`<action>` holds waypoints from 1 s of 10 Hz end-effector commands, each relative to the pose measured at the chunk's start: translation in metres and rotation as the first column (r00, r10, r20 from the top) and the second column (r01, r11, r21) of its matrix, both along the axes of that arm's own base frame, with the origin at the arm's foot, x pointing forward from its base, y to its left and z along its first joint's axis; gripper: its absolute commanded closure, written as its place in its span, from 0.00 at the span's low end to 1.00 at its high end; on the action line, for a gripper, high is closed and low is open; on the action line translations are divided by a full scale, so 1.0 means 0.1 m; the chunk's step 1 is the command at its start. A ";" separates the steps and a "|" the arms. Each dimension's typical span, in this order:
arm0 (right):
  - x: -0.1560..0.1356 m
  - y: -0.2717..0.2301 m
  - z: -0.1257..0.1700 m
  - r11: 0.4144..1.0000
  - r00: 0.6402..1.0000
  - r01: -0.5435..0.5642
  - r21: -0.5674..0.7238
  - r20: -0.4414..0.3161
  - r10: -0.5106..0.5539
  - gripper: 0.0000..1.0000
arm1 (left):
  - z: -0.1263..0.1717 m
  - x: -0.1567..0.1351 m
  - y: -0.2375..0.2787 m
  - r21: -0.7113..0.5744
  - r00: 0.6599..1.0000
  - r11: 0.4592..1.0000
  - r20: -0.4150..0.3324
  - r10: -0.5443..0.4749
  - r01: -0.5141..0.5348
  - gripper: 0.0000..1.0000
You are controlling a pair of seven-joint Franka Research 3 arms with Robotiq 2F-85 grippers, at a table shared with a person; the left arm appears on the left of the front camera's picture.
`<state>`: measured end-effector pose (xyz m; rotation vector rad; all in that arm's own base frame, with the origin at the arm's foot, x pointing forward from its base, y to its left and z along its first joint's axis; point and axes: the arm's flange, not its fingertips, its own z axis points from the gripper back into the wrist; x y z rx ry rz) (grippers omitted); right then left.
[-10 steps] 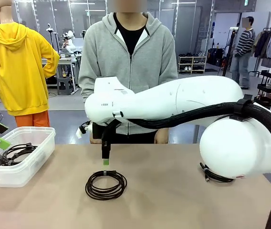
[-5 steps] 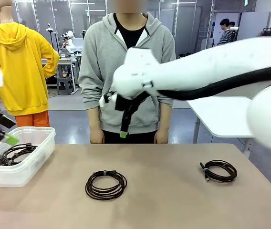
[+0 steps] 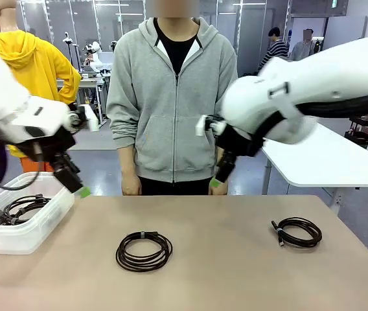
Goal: Organize and store the cables.
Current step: Place the USB Extension Cable into the Organizing box.
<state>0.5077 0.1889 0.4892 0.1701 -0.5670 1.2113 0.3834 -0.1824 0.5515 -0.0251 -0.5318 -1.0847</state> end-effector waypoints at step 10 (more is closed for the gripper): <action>-0.60 -0.70 -0.17 0.988 0.994 0.103 0.118 0.024 -0.107 0.00 | -0.26 0.45 -0.48 0.022 1.000 0.999 0.004 -0.027 0.027 0.06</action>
